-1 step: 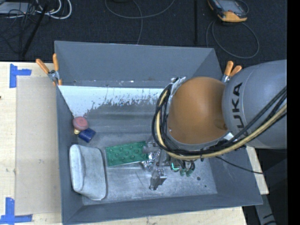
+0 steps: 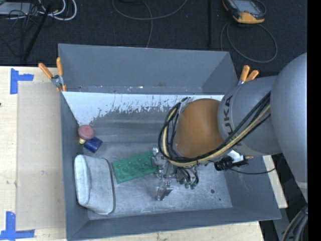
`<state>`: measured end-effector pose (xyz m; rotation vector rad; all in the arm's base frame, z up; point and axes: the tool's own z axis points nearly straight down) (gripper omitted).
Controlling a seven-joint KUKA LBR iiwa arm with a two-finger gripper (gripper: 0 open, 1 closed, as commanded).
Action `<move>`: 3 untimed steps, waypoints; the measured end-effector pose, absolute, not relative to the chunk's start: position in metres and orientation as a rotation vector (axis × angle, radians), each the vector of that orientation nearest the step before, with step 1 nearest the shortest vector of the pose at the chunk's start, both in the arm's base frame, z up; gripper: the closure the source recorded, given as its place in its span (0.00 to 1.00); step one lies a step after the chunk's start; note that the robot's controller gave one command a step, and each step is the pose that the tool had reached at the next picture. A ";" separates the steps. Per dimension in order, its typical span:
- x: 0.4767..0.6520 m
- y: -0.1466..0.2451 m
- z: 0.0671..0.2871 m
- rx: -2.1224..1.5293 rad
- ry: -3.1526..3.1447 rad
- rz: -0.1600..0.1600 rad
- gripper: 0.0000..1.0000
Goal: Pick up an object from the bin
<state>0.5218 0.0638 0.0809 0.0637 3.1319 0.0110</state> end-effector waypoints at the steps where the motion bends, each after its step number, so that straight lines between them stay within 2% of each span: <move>1: 0.530 0.015 0.095 -0.248 3.127 0.000 0.00; 2: 0.604 0.044 0.085 -0.489 3.102 -0.001 0.00; 3: 0.624 0.077 0.079 -0.612 3.084 -0.015 0.00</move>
Offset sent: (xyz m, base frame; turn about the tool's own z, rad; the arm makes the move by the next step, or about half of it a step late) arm 0.0072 -0.0489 0.0127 -0.1992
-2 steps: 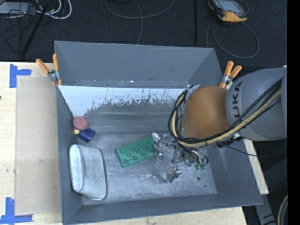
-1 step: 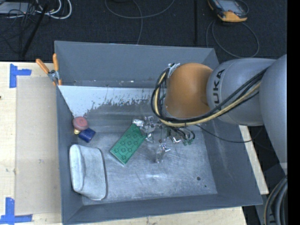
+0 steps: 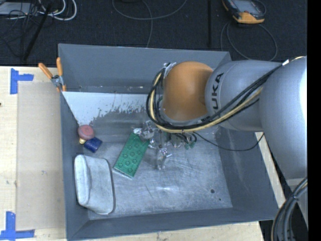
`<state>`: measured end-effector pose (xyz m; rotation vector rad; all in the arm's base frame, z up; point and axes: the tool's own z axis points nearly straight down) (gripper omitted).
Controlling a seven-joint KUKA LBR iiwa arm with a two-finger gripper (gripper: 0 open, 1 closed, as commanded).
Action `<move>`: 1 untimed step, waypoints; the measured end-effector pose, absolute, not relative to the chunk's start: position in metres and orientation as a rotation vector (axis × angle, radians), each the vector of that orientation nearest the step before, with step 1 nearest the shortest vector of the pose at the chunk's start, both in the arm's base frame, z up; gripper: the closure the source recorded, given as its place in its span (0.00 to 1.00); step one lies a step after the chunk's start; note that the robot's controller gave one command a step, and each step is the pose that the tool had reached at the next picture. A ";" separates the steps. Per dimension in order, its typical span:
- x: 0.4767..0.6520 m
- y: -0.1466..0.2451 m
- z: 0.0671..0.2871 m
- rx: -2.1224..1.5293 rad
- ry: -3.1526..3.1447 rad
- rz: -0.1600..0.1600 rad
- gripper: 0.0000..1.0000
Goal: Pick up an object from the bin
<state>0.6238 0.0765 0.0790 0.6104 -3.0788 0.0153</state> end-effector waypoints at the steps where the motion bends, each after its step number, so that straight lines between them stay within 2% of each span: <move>1: 0.628 0.081 0.080 0.610 -3.107 0.002 1.00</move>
Offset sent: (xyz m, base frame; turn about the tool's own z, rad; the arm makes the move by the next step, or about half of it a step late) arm 0.0000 0.0000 0.0000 0.0000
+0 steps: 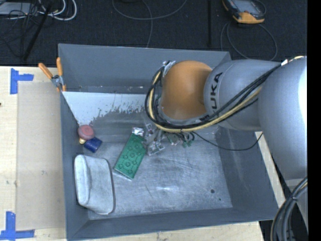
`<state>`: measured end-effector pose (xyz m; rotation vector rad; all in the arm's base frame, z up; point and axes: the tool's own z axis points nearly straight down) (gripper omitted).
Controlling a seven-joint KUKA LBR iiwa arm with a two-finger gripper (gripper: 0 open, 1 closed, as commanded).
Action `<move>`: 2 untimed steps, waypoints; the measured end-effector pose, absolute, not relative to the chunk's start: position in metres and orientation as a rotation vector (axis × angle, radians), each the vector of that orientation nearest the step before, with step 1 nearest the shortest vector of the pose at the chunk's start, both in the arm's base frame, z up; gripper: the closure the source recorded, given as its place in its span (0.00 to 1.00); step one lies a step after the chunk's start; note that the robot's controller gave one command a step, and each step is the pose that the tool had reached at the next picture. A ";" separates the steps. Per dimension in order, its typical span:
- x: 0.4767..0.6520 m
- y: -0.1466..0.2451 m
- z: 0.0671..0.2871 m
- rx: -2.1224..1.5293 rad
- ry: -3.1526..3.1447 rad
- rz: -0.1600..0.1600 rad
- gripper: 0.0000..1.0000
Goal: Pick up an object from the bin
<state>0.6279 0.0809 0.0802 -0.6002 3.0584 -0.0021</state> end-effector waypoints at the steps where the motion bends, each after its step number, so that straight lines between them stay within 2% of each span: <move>1: 0.622 0.076 0.181 -0.914 2.996 -0.002 1.00; 2: 0.620 0.075 0.177 -0.911 3.004 0.003 0.00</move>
Offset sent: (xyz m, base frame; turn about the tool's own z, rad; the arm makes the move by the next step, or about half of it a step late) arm -0.0081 -0.0058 0.0975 -0.2058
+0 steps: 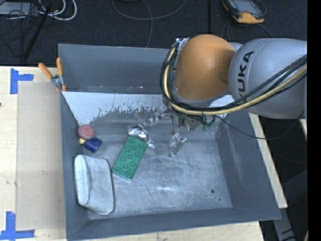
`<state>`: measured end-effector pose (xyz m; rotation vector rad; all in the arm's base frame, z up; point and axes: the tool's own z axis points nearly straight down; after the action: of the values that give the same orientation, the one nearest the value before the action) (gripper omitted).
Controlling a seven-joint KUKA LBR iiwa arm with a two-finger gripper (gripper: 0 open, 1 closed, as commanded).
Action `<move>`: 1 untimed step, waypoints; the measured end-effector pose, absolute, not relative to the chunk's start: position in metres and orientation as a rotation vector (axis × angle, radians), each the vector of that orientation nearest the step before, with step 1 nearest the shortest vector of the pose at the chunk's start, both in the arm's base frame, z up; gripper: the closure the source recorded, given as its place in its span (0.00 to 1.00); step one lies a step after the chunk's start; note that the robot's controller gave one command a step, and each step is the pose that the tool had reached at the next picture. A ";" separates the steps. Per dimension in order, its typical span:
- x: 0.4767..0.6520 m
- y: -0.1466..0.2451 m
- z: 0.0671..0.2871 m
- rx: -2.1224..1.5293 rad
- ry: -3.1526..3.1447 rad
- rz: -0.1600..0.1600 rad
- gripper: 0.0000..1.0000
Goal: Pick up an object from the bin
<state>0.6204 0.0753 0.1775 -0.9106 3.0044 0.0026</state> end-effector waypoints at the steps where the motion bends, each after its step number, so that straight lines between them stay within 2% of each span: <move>1: 0.583 0.106 0.084 -0.912 3.006 0.006 0.00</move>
Offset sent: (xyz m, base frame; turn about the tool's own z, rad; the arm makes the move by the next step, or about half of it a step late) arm -0.0361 0.0280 -0.0899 0.0002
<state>0.5832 0.1057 0.0844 -0.9122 3.0059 0.0057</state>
